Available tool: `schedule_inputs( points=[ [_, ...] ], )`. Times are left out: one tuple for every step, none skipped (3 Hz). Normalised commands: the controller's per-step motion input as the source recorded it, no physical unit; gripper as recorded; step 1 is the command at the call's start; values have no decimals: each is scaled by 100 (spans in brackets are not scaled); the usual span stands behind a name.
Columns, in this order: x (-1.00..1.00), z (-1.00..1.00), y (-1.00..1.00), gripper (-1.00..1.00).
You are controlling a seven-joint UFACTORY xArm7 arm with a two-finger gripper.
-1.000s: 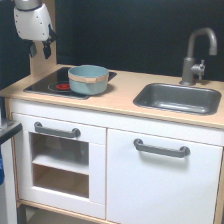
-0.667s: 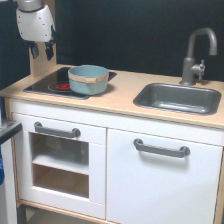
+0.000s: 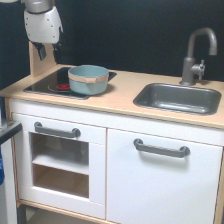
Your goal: Place the pot in the sink
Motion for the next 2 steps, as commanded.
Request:
schedule_inputs(
  points=[
    [87, -6, 44, 100],
    [41, -56, 44, 100]
  ],
)
